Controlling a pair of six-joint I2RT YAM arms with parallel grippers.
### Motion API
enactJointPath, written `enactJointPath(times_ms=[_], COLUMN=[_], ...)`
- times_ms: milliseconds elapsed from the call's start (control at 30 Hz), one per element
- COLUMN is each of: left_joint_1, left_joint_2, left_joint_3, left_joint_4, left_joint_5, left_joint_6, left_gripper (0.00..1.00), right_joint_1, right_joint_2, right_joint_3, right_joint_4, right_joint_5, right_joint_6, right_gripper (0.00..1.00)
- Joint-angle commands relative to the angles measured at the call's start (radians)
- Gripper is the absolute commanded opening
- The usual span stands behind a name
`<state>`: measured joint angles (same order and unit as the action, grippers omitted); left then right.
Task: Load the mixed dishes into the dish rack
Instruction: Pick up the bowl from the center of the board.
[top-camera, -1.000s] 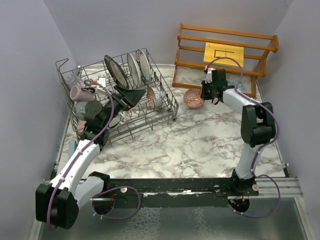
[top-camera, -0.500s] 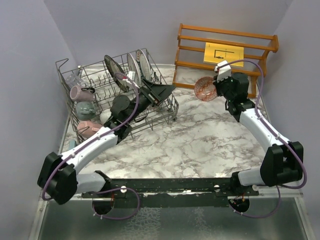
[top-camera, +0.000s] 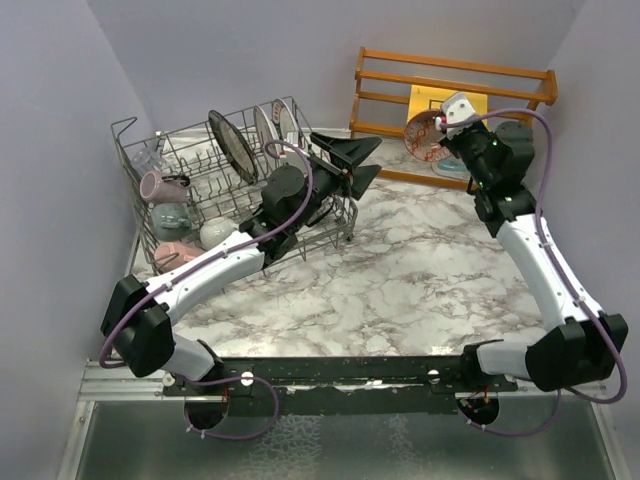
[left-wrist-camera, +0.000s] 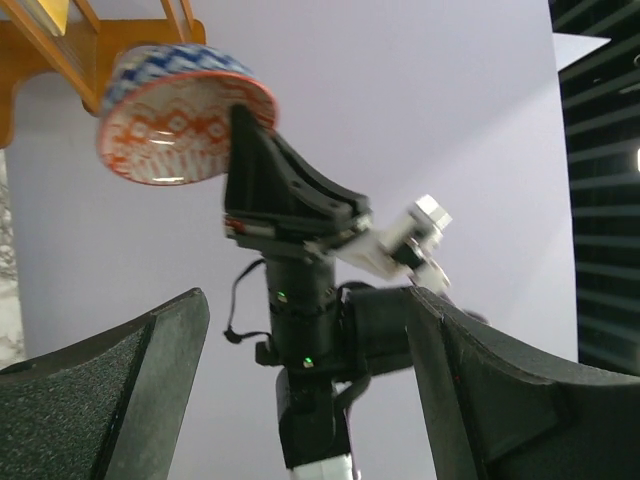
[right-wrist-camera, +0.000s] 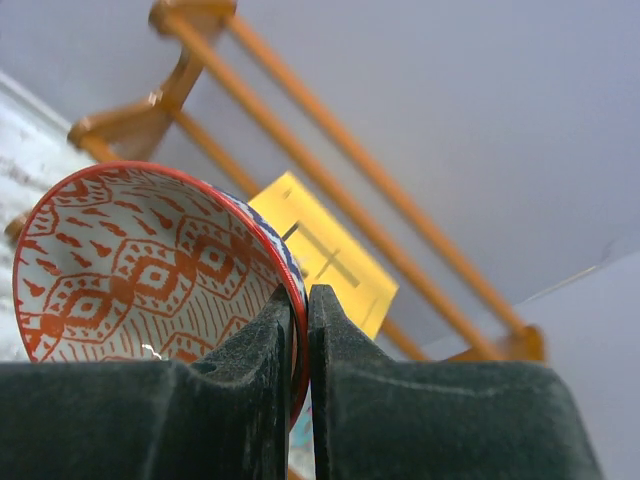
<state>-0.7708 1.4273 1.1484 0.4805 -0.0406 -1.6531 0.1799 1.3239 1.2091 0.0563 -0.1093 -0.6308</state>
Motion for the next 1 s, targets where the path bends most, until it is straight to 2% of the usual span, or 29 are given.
enactJointPath(times_ms=[0, 200, 300, 533, 667, 967], left_joint_1=[-0.036, -0.059, -0.074, -0.162, -0.182, -0.191], left_joint_2=[0.006, 0.02, 0.03, 0.043, 0.06, 0.14], left_joint_3=[0.027, 0.035, 0.039, 0.051, 0.048, 0.093], left_joint_4=[-0.033, -0.012, 0.036, 0.074, 0.084, 0.125], left_joint_5=[-0.103, -0.113, -0.094, -0.121, -0.122, -0.105], left_joint_6=[-0.117, -0.18, -0.207, -0.207, -0.217, -0.25], left_gripper=[0.81, 0.81, 0.81, 0.8, 0.8, 0.8], right_joint_1=[0.003, 0.004, 0.006, 0.007, 0.007, 0.01], right_joint_2=[-0.125, -0.317, -0.384, -0.441, -0.48, -0.537], right_joint_3=[0.033, -0.203, -0.312, -0.473, -0.572, -0.702], right_joint_4=[0.086, 0.303, 0.425, 0.651, 0.802, 1.023], right_joint_5=[-0.094, -0.17, -0.16, -0.1, -0.129, -0.215], right_joint_6=[-0.071, -0.099, -0.153, -0.243, -0.285, -0.365], right_gripper=[0.01, 0.01, 0.01, 0.01, 0.01, 0.01])
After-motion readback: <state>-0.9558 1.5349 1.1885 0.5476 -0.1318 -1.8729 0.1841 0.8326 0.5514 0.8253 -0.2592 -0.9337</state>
